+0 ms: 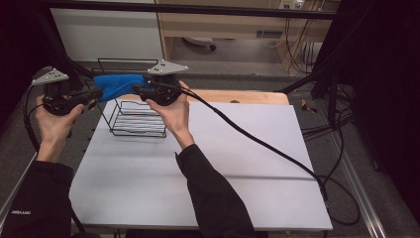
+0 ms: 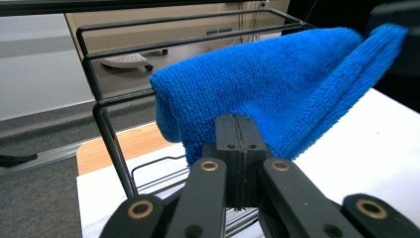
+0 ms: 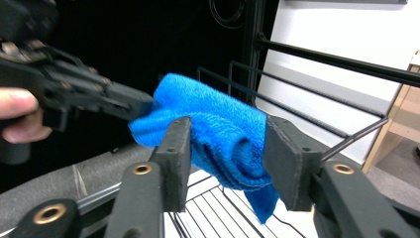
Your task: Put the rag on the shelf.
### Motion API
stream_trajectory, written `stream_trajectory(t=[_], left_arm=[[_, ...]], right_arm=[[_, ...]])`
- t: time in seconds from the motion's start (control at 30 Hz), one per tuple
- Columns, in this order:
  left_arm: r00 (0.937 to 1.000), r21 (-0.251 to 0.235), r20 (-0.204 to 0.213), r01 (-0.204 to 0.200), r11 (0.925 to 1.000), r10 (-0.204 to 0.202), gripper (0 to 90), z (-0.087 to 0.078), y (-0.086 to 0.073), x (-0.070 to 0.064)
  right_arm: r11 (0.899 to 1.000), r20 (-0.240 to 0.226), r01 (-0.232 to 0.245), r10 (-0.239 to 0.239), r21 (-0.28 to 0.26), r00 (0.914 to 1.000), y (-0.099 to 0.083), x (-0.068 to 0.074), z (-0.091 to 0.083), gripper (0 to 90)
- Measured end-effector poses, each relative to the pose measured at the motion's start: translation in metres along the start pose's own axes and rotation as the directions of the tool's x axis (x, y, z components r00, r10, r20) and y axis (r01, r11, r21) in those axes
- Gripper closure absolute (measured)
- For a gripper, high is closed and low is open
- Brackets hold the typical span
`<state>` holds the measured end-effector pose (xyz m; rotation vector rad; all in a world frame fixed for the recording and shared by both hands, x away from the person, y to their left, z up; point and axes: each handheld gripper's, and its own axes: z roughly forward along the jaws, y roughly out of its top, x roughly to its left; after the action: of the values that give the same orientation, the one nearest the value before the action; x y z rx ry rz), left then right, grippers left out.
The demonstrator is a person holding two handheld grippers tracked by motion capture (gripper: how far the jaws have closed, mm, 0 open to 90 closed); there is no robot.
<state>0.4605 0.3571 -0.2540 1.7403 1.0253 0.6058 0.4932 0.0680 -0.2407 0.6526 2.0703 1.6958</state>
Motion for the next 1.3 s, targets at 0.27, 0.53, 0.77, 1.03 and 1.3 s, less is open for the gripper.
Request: stream_trajectory(t=[0.27,0.53,0.77,1.03,1.3], left_arm=[[0.9994,0.018,-0.019,-0.027,0.9995,0.028,90.0,0.006,-0.003,-0.001],[0.9993,0.020,-0.023,-0.027,0.9994,0.028,89.9,0.010,-0.010,-0.001],[0.9997,0.018,-0.020,-0.012,0.9998,0.013,89.7,0.014,-0.012,0.000],[0.9999,0.019,-0.008,-0.012,0.9997,0.013,77.9,0.010,-0.015,-0.003],[0.9999,0.040,-0.009,-0.010,0.9991,0.010,53.6,0.001,-0.023,-0.007]], right_arm=[[1.000,-0.030,-0.027,0.027,-0.009,0.9992,0.007,-0.001,-0.004,58.6],[0.990,-0.061,-0.032,0.041,0.140,0.9973,-0.009,0.001,0.008,85.0],[0.984,-0.036,-0.054,0.061,0.169,0.9975,-0.020,-0.005,0.017,80.5],[0.989,-0.064,-0.041,0.051,0.144,0.9967,-0.015,-0.003,0.005,63.7],[0.987,-0.056,-0.058,0.067,0.151,0.9962,-0.010,-0.008,-0.023,37.8]])
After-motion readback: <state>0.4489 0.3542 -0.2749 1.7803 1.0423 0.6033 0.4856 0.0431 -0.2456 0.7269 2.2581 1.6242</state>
